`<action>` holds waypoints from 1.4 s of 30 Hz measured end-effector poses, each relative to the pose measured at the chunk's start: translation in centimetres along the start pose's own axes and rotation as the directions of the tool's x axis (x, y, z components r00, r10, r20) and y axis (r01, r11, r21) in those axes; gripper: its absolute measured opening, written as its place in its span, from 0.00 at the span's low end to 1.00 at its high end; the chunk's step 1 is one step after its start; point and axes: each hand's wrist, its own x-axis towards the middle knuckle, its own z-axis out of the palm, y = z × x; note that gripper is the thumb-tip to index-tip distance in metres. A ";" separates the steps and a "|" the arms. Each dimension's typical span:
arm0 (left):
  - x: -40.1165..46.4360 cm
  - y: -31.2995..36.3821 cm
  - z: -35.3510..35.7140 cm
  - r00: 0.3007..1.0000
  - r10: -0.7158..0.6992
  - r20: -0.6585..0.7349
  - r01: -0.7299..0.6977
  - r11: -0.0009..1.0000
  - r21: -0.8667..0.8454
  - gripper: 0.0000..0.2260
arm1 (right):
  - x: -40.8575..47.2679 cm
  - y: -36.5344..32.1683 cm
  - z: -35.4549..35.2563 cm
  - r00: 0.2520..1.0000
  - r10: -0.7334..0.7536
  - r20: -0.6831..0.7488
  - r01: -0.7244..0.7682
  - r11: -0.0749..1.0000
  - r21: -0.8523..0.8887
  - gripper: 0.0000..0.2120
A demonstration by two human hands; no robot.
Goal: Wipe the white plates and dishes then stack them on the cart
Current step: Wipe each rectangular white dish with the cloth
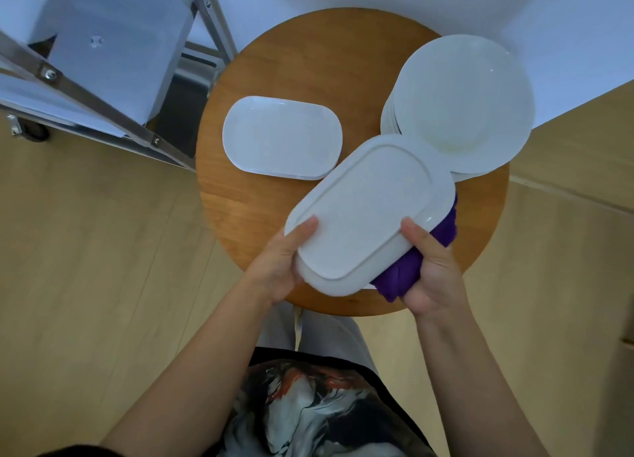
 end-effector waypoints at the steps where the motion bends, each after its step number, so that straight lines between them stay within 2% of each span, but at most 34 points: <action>1: -0.1 -0.3 -0.4 0.996 -0.043 0.075 0.055 0.986 -0.160 0.38 | 0.3 0.4 -0.3 0.997 0.076 -0.026 -0.075 0.996 0.047 0.19; 3: 0.0 -0.7 -0.9 0.987 -0.042 0.158 0.084 0.959 -0.271 0.37 | 0.6 1.2 -0.8 0.983 0.168 -0.073 -0.160 0.982 0.105 0.22; 6: 0.1 -0.5 -1.3 0.981 -0.010 0.191 0.060 0.964 -0.257 0.30 | 0.7 2.0 -1.7 0.969 0.193 -0.151 -0.184 0.980 0.072 0.23; 9: -0.1 0.6 -1.9 0.976 0.014 0.219 0.029 0.981 -0.194 0.27 | 0.5 2.1 -2.7 0.937 0.195 -0.290 -0.184 0.981 0.066 0.19; 12: -0.5 2.1 -2.6 0.976 0.011 0.217 -0.001 0.999 -0.047 0.26 | 0.4 0.7 -3.4 0.927 -0.056 -0.371 0.081 0.995 0.052 0.13; 14: -0.7 3.0 -2.5 0.975 -0.020 0.221 0.000 0.996 0.089 0.25 | -0.3 -0.7 -2.3 0.916 -0.291 -0.276 0.263 0.956 -0.133 0.11; 15: -0.9 3.3 -2.1 0.973 -0.042 0.228 0.005 0.987 0.162 0.24 | -0.7 -1.2 -1.4 0.908 -0.388 -0.159 0.331 0.896 -0.294 0.11; 16: -1.0 3.5 -1.6 0.971 -0.066 0.229 0.011 0.972 0.234 0.22 | -1.1 -1.3 -0.3 0.894 -0.447 0.020 0.403 0.784 -0.472 0.11; 17: -1.2 3.7 -0.8 0.968 -0.083 0.237 0.010 0.955 0.296 0.21 | -1.4 -1.2 0.9 0.867 -0.435 0.242 0.482 0.612 -0.627 0.11; 18: -1.4 3.8 -0.1 0.963 -0.089 0.253 -0.002 0.941 0.339 0.19 | -1.5 -0.7 2.0 0.835 -0.327 0.442 0.546 0.399 -0.737 0.14; 19: -1.5 3.8 0.5 0.958 -0.085 0.272 -0.022 0.930 0.368 0.17 | -1.3 -0.1 2.8 0.814 -0.162 0.558 0.579 0.157 -0.800 0.20; 20: -1.8 3.8 0.9 0.954 -0.082 0.287 -0.036 0.922 0.385 0.15 | -1.0 0.3 3.3 0.823 -0.013 0.568 0.565 -0.086 -0.820 0.26; 21: -2.1 4.0 1.2 0.953 -0.094 0.289 -0.032 0.914 0.405 0.13 | -0.5 0.1 3.7 0.834 0.086 0.546 0.547 -0.269 -0.793 0.28; 22: -2.5 4.2 1.3 0.950 -0.116 0.289 -0.023 0.899 0.438 0.13 | 0.0 -0.5 3.9 0.824 0.145 0.548 0.561 -0.345 -0.753 0.28; 23: -2.9 4.4 1.2 0.946 -0.138 0.292 -0.021 0.876 0.482 0.14 | 0.4 -1.3 4.1 0.805 0.197 0.559 0.592 -0.327 -0.737 0.28; 25: -3.5 5.0 0.9 0.929 -0.173 0.326 -0.044 0.825 0.564 0.17 | 1.1 -3.0 4.1 0.782 0.301 0.546 0.613 -0.212 -0.761 0.26; 27: -3.9 5.2 0.8 0.911 -0.186 0.367 -0.063 0.818 0.572 0.18 | 1.3 -3.3 3.7 0.781 0.318 0.538 0.609 -0.195 -0.769 0.24; 28: -3.9 5.2 0.8 0.915 -0.173 0.366 -0.063 0.833 0.550 0.18 | 1.2 -3.0 3.4 0.791 0.276 0.546 0.608 -0.245 -0.756 0.24; 31: -3.6 4.9 0.9 0.953 -0.099 0.287 -0.021 0.921 0.389 0.18 | 0.1 -1.3 2.9 0.798 0.079 0.597 0.551 -0.497 -0.670 0.27; 32: -3.5 4.7 1.0 0.966 -0.074 0.247 -0.014 0.941 0.337 0.17 | -0.5 -0.5 3.0 0.804 0.022 0.594 0.517 -0.520 -0.680 0.28; 33: -3.4 4.5 1.2 0.977 -0.044 0.207 -0.023 0.951 0.307 0.16 | -1.1 0.2 3.4 0.812 -0.038 0.583 0.491 -0.496 -0.716 0.28; 35: -3.3 4.2 1.5 0.988 0.007 0.157 -0.054 0.953 0.298 0.14 | -2.0 1.6 4.5 0.815 -0.124 0.567 0.490 -0.377 -0.786 0.27; 37: -3.5 3.9 1.6 0.988 0.009 0.155 -0.060 0.944 0.326 0.09 | -2.3 2.2 5.3 0.839 -0.092 0.537 0.500 -0.262 -0.826 0.25; 39: -3.8 3.9 1.4 0.991 -0.021 0.134 -0.032 0.924 0.381 0.11 | -2.1 1.6 5.5 0.852 0.002 0.524 0.514 -0.202 -0.834 0.25; 41: -4.1 4.2 1.1 0.993 -0.006 0.119 -0.043 0.914 0.403 0.16 | -1.7 0.4 5.5 0.847 0.112 0.519 0.529 -0.249 -0.811 0.25; 42: -4.1 4.3 0.8 0.990 0.011 0.138 -0.066 0.914 0.400 0.18 | -1.4 -0.1 5.2 0.846 0.164 0.507 0.532 -0.325 -0.782 0.25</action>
